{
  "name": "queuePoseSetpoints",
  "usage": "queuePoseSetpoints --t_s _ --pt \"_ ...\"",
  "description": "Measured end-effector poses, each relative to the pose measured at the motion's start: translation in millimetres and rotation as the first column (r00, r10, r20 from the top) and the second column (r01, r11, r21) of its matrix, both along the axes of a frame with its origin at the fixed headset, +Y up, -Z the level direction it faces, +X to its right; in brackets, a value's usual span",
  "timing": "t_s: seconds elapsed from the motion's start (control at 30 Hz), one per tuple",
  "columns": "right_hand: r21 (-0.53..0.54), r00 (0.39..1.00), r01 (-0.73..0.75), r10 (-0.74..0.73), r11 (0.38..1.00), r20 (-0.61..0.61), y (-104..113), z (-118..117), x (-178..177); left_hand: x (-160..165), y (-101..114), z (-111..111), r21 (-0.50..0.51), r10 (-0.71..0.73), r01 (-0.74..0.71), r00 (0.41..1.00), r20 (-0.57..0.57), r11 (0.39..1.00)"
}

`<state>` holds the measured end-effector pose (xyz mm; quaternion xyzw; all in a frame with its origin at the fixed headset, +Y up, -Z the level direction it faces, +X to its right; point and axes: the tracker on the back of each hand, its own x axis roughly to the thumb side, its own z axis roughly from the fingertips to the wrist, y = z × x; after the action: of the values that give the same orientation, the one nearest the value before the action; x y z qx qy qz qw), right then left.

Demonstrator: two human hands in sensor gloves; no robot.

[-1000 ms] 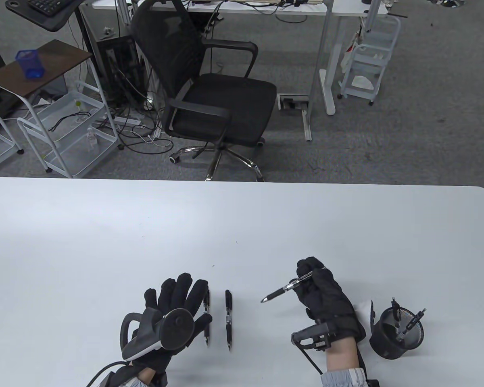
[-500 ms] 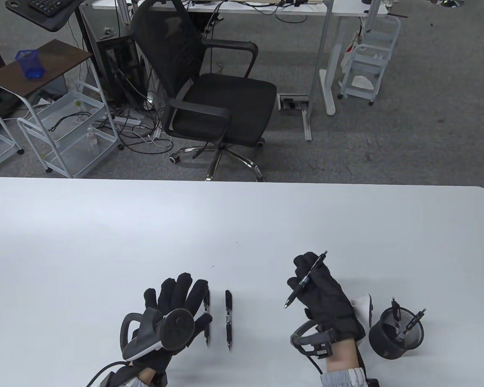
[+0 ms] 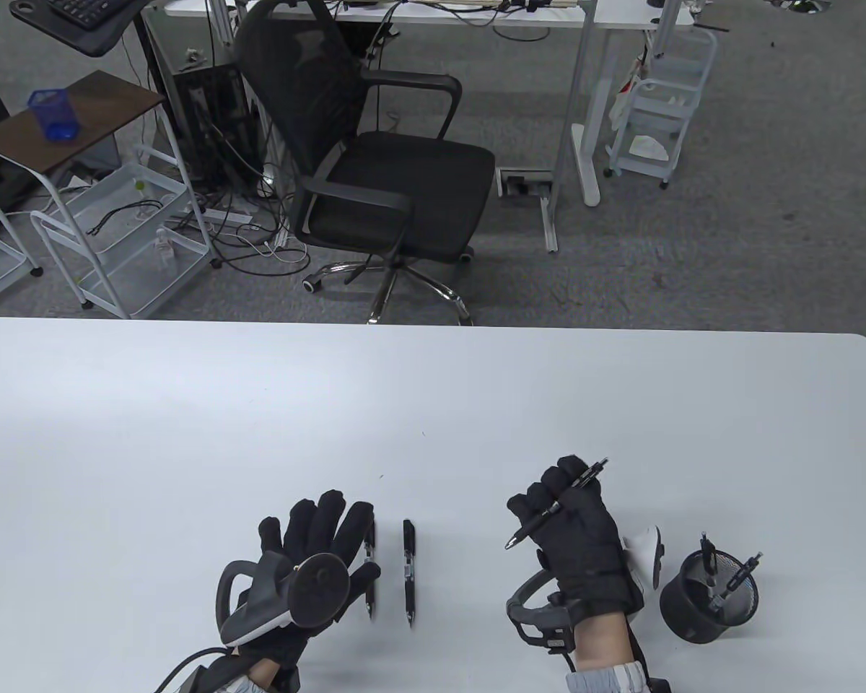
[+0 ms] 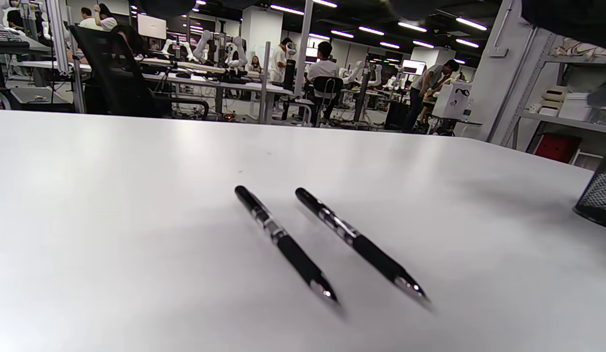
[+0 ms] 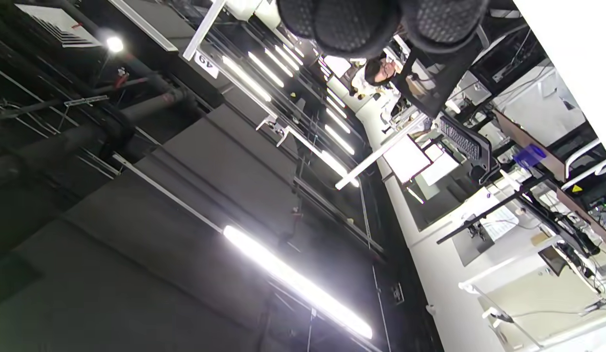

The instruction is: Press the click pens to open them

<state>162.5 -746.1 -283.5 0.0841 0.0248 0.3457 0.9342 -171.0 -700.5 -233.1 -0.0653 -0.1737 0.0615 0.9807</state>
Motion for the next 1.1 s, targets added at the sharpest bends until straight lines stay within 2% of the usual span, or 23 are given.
queuePoseSetpoints --t_s 0.1,0.17,0.3,0.67,1.1 --pt "0.023 0.992 0.077 -0.074 0.997 -0.107 -4 1 -1 0 0 0 0.000 0.000 0.000 1.000 0.000 1.000" --pt "0.001 0.987 0.099 -0.098 0.995 -0.123 -6 2 -2 0 -1 0 -0.001 -0.001 0.001 1.000 0.001 1.000" --pt "-0.130 0.998 0.063 -0.061 0.989 0.022 -11 8 -2 0 -1 0 0.002 -0.001 0.001 1.000 0.001 1.000" --pt "-0.070 0.985 0.163 -0.166 0.984 -0.038 -11 9 -6 -1 0 0 0.008 0.005 -0.005 1.000 -0.002 1.000" --pt "-0.074 0.986 0.154 -0.158 0.985 -0.049 -8 11 -9 -3 0 1 0.014 0.013 -0.013 1.000 -0.003 1.000"
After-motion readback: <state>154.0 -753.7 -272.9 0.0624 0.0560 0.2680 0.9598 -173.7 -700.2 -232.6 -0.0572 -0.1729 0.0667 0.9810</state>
